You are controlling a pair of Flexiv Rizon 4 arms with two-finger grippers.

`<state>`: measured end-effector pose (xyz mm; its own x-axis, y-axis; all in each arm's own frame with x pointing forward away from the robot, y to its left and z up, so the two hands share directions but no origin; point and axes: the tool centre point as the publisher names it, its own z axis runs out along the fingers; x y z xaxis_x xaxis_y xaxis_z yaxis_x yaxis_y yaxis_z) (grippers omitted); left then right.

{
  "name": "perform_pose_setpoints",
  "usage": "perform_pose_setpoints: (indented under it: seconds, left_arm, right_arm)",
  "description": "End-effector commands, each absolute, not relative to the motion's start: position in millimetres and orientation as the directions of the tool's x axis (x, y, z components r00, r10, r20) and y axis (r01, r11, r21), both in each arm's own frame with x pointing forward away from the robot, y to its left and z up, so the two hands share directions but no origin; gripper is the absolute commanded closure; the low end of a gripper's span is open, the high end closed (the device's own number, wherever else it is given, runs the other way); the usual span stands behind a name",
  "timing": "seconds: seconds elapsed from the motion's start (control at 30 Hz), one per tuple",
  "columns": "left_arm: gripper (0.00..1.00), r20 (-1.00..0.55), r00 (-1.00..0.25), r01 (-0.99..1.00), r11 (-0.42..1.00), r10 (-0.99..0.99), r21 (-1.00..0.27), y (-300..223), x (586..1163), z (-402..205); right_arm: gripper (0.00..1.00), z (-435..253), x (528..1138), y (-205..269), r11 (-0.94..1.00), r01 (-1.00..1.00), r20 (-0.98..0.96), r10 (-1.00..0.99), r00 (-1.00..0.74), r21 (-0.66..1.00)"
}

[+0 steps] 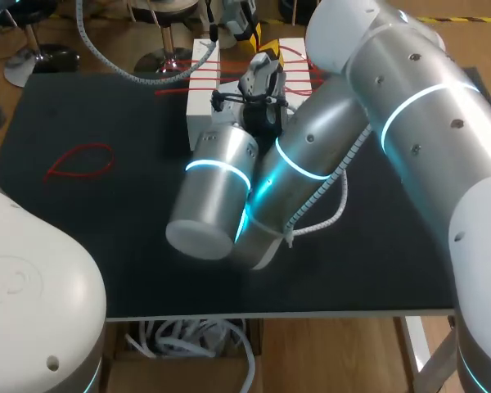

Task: Grab the tape and strap the tape.

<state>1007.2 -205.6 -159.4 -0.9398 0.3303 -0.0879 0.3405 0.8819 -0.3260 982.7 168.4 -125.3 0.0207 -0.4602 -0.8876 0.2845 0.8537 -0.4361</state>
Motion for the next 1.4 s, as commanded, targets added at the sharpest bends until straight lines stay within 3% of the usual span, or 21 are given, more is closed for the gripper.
perform_pose_setpoints:
  seconds: [0.03,0.8,0.87,1.0,1.13,1.33,1.4]
  left_arm:
    - [1.00,-0.085,-0.940,0.340,0.883,0.331,-0.323,-206,1007,-158]
    - [1.00,-0.085,-0.940,0.340,0.883,0.331,-0.323,-206,1007,-158]
    - [1.00,-0.085,-0.940,0.340,0.883,0.331,-0.323,-206,1007,-158]
    - [1.00,-0.085,-0.940,0.340,0.883,0.331,-0.323,-206,1007,-158]
    - [1.00,-0.085,-0.940,0.340,0.883,0.331,-0.323,-206,1007,-158]
    - [1.00,-0.085,-0.940,0.340,0.883,0.331,-0.323,-206,1007,-158]
    - [1.00,-0.085,-0.940,0.340,0.883,0.331,-0.323,-206,1007,-158]
  right_arm:
    - [1.00,-124,988,180,0.847,0.302,-0.888,-0.461,0.006,-0.437]
    - [1.00,-126,993,186,0.838,0.303,-0.881,-0.473,-0.009,-0.453]
    - [0.69,-124,991,183,0.844,0.295,-0.883,-0.469,-0.001,-0.449]
    - [0.81,-120,983,172,0.852,0.270,-0.882,-0.471,0.019,-0.449]
    - [0.87,-117,972,158,0.859,0.241,-0.880,-0.473,0.037,-0.451]
    - [0.91,-110,952,139,0.864,0.214,-0.877,-0.477,0.059,-0.456]
    - [0.87,-108,947,135,0.863,0.214,-0.875,-0.480,0.065,-0.458]
